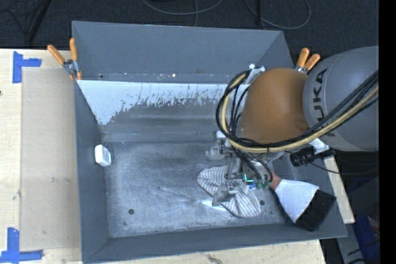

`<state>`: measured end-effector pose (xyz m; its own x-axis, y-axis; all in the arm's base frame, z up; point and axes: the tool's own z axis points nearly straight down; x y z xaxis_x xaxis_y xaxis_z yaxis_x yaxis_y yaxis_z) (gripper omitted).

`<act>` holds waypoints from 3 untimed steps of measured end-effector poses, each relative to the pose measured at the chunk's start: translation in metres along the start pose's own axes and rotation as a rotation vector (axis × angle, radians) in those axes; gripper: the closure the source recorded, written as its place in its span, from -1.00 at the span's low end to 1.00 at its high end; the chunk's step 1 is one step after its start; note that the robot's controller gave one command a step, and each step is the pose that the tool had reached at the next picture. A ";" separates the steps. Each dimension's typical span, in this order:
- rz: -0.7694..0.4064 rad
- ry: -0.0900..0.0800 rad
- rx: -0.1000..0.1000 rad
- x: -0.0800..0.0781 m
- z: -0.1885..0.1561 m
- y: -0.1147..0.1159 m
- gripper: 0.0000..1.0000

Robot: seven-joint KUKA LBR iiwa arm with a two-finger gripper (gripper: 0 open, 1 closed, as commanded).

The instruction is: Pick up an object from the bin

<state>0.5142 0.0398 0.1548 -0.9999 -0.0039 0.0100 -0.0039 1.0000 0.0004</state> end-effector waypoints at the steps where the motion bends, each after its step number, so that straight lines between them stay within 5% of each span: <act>1: 0.001 -0.007 0.000 -0.002 -0.004 0.000 -1.00; 2: 0.226 0.000 -0.004 0.013 0.074 -0.050 1.00; 3: 0.227 0.000 -0.004 0.013 0.074 -0.050 1.00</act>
Offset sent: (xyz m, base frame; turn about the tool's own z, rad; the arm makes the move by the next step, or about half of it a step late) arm -0.0128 -0.0520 -0.0764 0.2301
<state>0.5008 -0.0100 0.0809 -0.9751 0.2215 0.0103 0.2215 0.9752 0.0022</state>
